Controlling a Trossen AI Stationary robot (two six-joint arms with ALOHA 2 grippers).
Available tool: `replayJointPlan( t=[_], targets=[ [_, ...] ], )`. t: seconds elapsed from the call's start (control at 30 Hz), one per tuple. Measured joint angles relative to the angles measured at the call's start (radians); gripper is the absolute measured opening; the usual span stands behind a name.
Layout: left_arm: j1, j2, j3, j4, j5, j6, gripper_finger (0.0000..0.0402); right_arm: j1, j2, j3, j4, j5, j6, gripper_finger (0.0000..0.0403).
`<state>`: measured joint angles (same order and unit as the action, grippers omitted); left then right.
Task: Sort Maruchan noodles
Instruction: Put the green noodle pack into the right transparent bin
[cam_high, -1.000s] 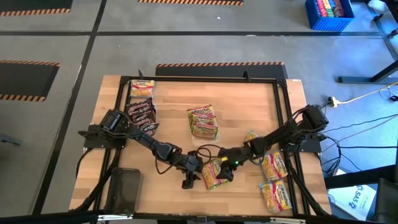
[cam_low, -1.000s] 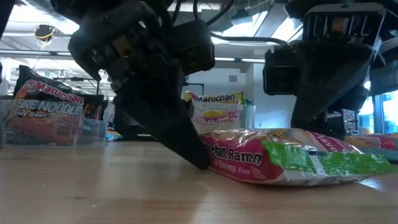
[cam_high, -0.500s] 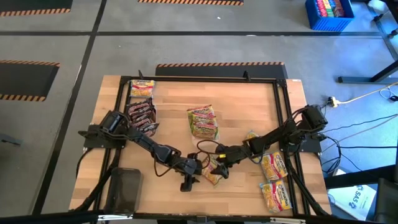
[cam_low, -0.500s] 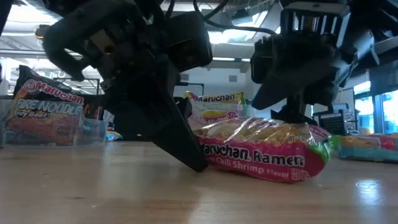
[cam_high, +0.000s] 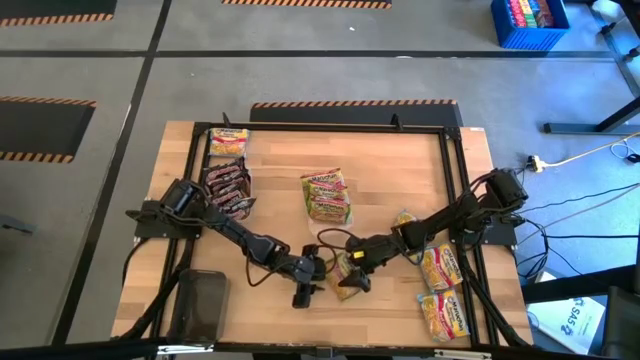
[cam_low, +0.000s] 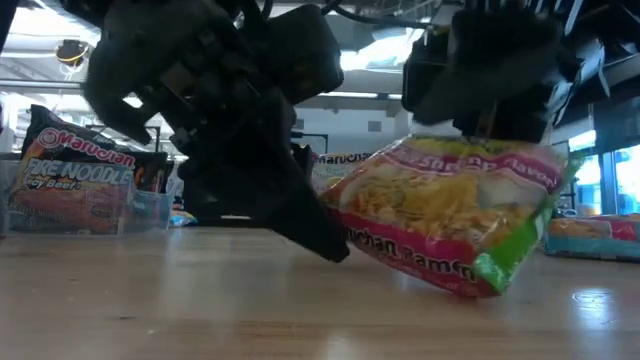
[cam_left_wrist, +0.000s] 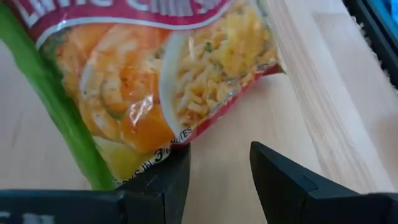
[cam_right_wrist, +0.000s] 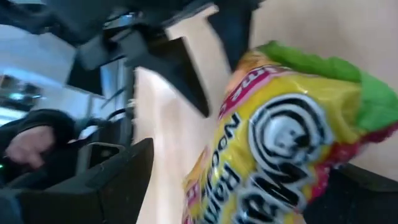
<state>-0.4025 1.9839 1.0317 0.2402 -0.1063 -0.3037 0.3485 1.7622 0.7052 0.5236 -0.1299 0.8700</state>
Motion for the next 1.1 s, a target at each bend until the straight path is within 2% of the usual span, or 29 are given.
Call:
replayJointPlan(
  t=[0.1, 0.2, 0.5, 0.67, 0.83, 0.97, 1.1],
  targets=[
    [0.005, -0.001, 0.0, 0.022, -0.005, 0.001, 0.0161, 0.0, 0.0, -0.001, -0.023, 0.04, -0.005, 0.0333],
    [0.01, -0.002, 0.0, 0.024, -0.004, 0.0, 0.0161, -0.001, 0.0, -0.001, -0.035, 0.056, -0.005, 0.0311],
    [0.009, -0.003, 0.0, 0.017, -0.006, 0.0, 0.0161, -0.001, 0.0, -0.002, -0.052, 0.06, -0.01, 0.0173],
    [-0.005, -0.043, 0.004, -0.077, -0.009, 0.003, 0.0161, -0.002, -0.001, 0.0, -0.035, 0.04, -0.033, 0.0118],
    [-0.044, -0.132, 0.004, -0.263, -0.045, 0.001, 0.0161, -0.001, -0.032, -0.002, -0.058, 0.024, -0.083, 0.0117],
    [-0.091, -0.215, 0.001, -0.396, -0.056, 0.001, 0.0161, -0.002, -0.109, -0.002, -0.054, 0.025, -0.131, 0.0124],
    [-0.133, -0.282, -0.055, -0.387, -0.068, 0.001, 0.0161, -0.004, -0.184, 0.051, -0.119, 0.071, -0.257, 0.0112]
  ],
)
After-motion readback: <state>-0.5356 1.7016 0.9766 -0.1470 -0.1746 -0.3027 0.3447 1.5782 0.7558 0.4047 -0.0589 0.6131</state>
